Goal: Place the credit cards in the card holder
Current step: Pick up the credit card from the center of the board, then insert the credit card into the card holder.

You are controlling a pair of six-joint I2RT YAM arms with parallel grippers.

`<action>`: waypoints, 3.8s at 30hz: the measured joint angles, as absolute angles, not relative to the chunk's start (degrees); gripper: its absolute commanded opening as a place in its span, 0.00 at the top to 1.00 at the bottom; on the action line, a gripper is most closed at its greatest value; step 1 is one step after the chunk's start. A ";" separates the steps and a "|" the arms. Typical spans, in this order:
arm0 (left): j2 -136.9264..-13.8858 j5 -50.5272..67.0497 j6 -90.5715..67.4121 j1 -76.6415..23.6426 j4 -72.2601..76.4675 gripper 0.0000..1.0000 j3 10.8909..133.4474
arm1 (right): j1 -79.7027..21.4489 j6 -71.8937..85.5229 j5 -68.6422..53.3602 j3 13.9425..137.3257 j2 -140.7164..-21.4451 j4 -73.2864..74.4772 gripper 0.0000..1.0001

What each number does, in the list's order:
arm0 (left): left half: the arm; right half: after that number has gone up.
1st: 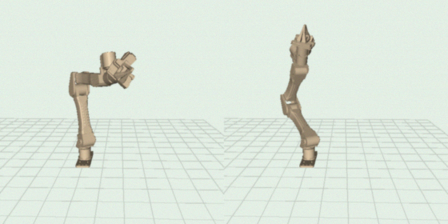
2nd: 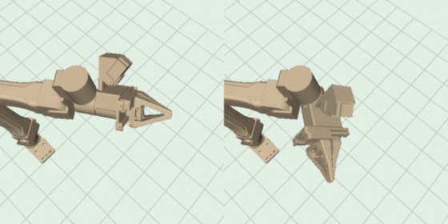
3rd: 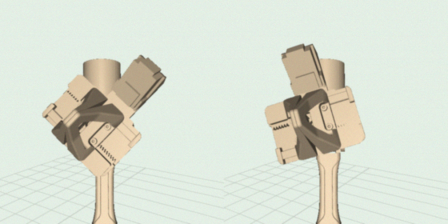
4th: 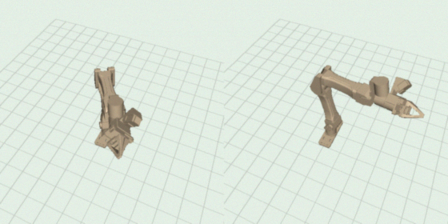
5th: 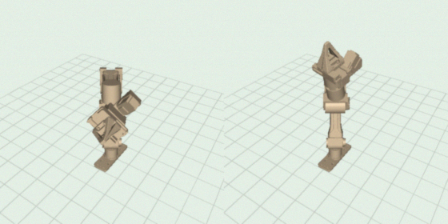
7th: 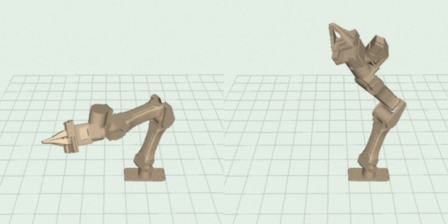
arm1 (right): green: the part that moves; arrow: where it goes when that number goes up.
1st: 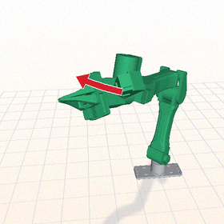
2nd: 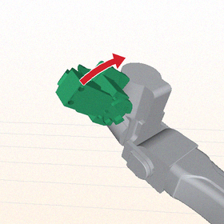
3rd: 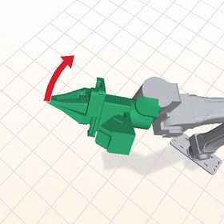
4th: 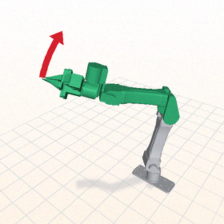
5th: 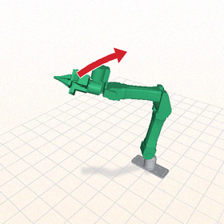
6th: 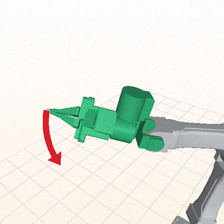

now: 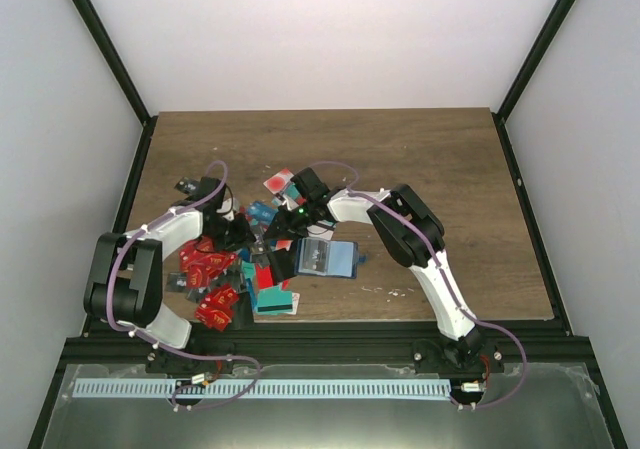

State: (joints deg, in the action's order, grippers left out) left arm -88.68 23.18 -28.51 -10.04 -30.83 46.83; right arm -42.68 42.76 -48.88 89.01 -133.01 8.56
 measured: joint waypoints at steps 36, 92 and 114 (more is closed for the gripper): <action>-87.85 24.05 -28.12 -10.87 -28.16 0.96 46.85 | -43.33 44.27 -50.63 88.75 -133.21 8.08 0.87; -102.83 38.65 -25.28 -34.09 -21.85 0.96 56.90 | -26.70 38.15 -32.75 37.34 -90.28 11.05 0.87; -106.72 40.99 -29.56 -36.36 -14.13 0.96 57.71 | -26.04 38.19 -35.70 37.47 -91.50 10.28 0.87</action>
